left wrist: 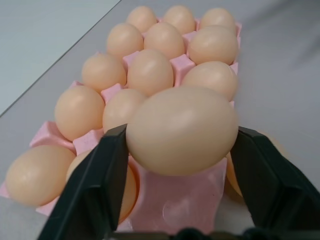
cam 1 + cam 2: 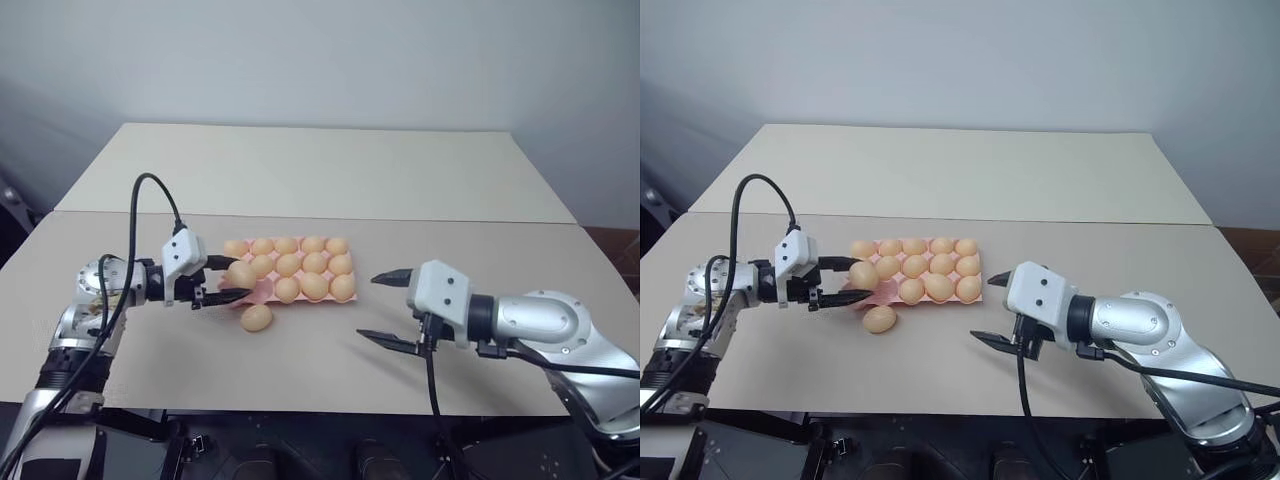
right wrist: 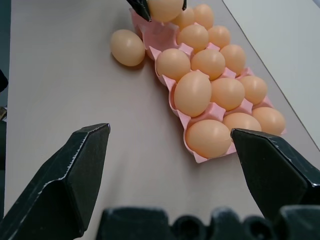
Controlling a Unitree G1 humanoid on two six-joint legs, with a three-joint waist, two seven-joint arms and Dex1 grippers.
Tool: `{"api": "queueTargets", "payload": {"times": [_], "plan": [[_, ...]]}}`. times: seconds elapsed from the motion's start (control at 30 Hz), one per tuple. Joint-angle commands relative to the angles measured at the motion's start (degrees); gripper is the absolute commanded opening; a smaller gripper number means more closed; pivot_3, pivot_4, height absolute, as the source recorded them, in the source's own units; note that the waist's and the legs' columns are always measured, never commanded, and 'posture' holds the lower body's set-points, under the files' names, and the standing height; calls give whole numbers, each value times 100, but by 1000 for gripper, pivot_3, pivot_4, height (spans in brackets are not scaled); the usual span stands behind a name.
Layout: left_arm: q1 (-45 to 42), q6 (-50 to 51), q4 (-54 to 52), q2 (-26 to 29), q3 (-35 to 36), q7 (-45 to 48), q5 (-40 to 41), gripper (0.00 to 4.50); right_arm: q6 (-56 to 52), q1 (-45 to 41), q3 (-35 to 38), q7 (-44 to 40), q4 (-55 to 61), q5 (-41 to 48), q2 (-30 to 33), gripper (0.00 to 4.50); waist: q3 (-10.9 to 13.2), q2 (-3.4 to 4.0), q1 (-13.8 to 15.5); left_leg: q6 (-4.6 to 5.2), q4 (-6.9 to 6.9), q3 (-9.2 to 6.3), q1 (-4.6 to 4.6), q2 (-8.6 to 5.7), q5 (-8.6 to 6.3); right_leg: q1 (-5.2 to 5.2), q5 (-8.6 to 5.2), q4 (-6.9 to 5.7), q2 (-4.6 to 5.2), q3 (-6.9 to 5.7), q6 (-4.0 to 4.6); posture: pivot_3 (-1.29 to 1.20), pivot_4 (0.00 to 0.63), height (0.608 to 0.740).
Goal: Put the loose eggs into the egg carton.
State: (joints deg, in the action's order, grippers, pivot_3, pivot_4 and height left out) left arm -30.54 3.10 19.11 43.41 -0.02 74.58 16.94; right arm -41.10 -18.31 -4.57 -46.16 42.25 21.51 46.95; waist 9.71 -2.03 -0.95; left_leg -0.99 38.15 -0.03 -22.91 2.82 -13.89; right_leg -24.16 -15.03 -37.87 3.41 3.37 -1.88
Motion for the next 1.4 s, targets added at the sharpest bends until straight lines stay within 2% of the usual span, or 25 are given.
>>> {"api": "queueTargets", "payload": {"times": [0.03,0.27,0.57,0.67,0.87,1.07,1.27,1.4], "plan": [[-140,-293,20,-99,57,-38,-27,4472,-4,-40,109,112,168,-16,37,4500,0,0,8,0,4,0,0,0,0,1,0,-2,0,0,0,0,150,740],[-164,-469,160,-169,162,-20,-1,4472,16,-44,86,148,142,-12,69,4500,0,0,1,1,8,-1,-2,0,0,0,0,-4,0,0,-1,0,150,740],[-17,-461,2,61,523,-72,200,4472,38,-53,52,161,105,-18,45,4500,0,0,3,1,9,-2,-2,0,-1,0,-1,-5,0,0,-1,0,150,740],[116,-345,-256,306,760,-26,336,4472,43,-45,67,147,99,-9,60,4500,0,0,-11,1,9,-2,-4,1,-1,-1,-1,-5,0,0,-1,0,150,740],[1024,86,-1226,875,1222,245,763,4472,73,-32,81,66,73,31,117,4500,0,0,-33,2,9,-2,-2,3,-1,-1,-1,-5,0,1,-1,0,150,740],[2313,586,-2000,1303,2095,359,1242,4472,183,33,155,-148,17,87,242,4500,0,0,-24,2,9,-1,-1,5,-2,-2,-2,-4,0,1,-2,0,150,740],[3282,1006,-2559,1165,2680,266,1685,4472,296,-37,88,-247,-116,43,239,4500,0,0,-9,2,9,2,3,6,-2,1,-2,-4,1,1,-2,0,150,740],[3716,947,-2905,757,2485,-127,1522,4472,354,-35,59,-237,-173,-11,214,4500,0,1,8,2,9,3,1,5,-2,1,-2,0,2,0,-2,0,150,740]]}}
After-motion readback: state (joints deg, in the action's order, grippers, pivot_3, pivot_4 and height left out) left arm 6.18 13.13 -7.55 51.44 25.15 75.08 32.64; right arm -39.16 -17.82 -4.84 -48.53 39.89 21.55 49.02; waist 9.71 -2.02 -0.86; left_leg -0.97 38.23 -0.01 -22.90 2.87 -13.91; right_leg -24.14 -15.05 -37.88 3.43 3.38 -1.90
